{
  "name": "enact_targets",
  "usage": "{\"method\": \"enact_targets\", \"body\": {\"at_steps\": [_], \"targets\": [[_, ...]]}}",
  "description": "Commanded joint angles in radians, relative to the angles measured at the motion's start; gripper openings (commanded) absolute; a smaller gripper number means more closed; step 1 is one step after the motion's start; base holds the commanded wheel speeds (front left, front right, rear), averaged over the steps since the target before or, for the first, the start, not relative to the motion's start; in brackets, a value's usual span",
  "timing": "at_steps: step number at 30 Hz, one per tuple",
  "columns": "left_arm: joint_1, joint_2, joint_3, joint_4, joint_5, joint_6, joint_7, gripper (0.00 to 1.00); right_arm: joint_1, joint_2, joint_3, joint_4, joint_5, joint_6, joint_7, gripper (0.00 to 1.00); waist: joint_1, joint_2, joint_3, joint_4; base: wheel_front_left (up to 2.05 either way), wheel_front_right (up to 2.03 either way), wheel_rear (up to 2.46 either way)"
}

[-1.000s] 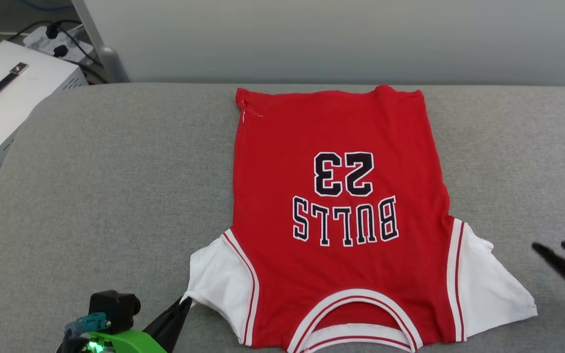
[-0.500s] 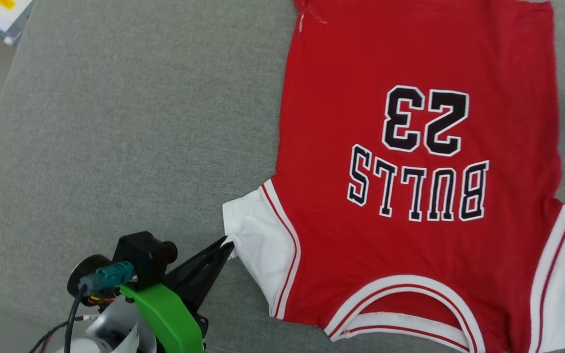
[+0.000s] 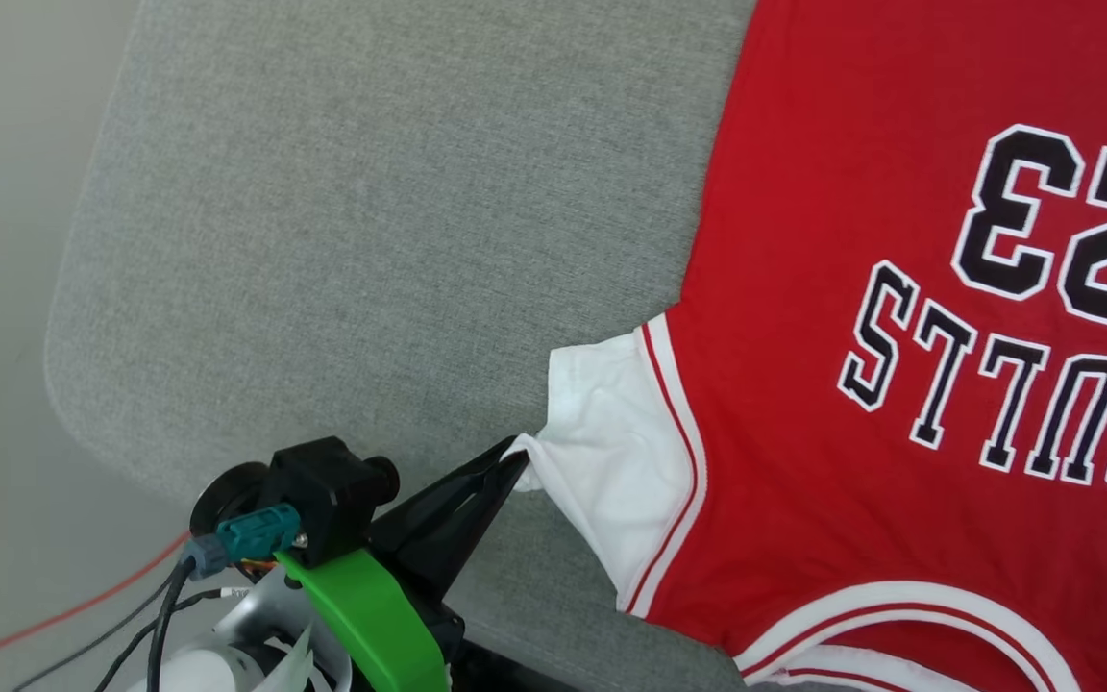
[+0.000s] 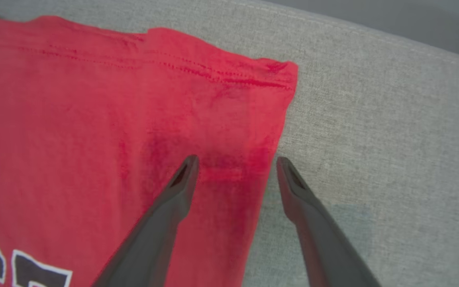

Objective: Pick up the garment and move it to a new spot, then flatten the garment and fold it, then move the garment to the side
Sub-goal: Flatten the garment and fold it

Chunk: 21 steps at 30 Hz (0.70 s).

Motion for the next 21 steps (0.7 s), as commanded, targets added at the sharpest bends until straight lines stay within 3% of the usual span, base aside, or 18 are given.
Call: {"method": "enact_targets", "body": {"at_steps": [1,9,10,11,12,13,21], "targets": [[-0.016,-0.010,-0.001,0.007,0.009,-0.005,-0.009,0.00,-0.010,-0.006,-0.004,0.004,-0.013,-0.001,0.000,1.00,-0.0002,0.0113,0.065,0.071,0.00,0.00,0.00],[-0.015,-0.039,-0.011,0.045,0.004,-0.014,-0.037,0.00,0.054,-0.003,-0.048,0.028,-0.044,-0.001,-0.007,1.00,-0.0002,0.0113,0.069,0.085,0.00,0.00,0.00],[-0.017,-0.040,-0.011,0.046,0.003,-0.015,-0.038,0.00,0.057,-0.002,-0.050,0.027,-0.044,-0.001,-0.005,0.84,-0.0002,0.0113,0.070,0.085,0.00,0.00,0.00],[-0.019,-0.041,-0.010,0.048,0.003,-0.015,-0.039,0.00,0.060,-0.001,-0.050,0.025,-0.045,-0.001,0.000,0.45,-0.0002,0.0113,0.071,0.085,0.00,0.00,0.00],[-0.020,-0.042,-0.010,0.049,0.003,-0.016,-0.041,0.00,0.063,-0.001,-0.051,0.023,-0.047,-0.001,0.003,0.35,-0.0002,0.0113,0.072,0.084,0.00,0.00,0.00],[-0.021,-0.044,-0.011,0.052,0.004,-0.017,-0.042,0.00,0.067,-0.001,-0.052,0.020,-0.048,-0.001,0.006,0.00,-0.0002,0.0113,0.073,0.084,0.00,0.00,0.00],[-0.030,-0.049,-0.014,0.076,0.009,-0.015,-0.045,0.00,0.111,-0.003,-0.055,0.005,-0.056,-0.001,-0.010,0.00,-0.0002,0.0113,0.042,0.071,0.00,0.00,0.00]]}}
